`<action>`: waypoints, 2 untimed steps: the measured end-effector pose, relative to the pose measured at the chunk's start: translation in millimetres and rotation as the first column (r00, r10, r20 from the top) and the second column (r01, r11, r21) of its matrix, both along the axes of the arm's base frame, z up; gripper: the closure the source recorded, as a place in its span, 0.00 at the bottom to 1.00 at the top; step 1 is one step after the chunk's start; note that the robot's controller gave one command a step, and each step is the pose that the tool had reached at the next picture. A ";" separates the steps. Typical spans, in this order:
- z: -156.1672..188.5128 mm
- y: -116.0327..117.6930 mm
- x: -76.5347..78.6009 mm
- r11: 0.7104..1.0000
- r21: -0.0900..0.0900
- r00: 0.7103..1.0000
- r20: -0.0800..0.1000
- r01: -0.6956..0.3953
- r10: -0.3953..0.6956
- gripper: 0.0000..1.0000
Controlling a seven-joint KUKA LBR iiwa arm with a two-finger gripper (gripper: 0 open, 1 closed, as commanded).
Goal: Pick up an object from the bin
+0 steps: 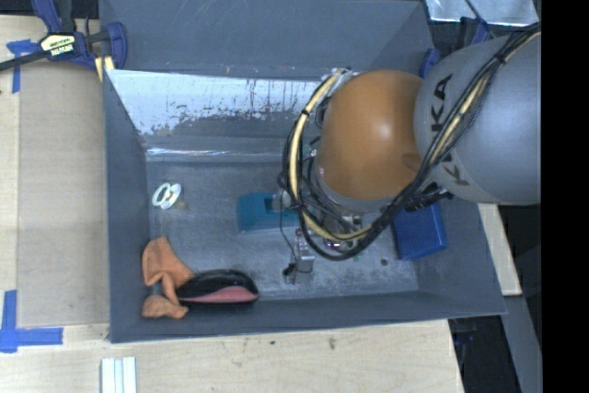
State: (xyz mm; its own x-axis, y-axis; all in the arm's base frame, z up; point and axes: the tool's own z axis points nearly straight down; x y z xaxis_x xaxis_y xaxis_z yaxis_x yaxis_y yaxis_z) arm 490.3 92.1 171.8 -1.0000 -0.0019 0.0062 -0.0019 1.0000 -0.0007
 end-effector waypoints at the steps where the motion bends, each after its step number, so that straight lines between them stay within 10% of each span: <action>1: 4.4 -0.2 1.8 1.000 0.001 1.000 0.008 0.002 -0.002 0.00; 2: -3.7 -24.0 37.9 1.000 0.003 1.000 0.010 0.016 -0.016 0.00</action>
Offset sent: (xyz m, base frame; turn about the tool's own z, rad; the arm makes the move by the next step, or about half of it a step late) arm 0.0588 -0.0412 -0.0097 0.0292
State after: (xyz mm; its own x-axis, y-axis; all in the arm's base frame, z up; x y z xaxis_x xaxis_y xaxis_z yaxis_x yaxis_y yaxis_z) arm 528.3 68.1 168.2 -0.9999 0.0138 -0.0034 0.0137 0.9999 0.0020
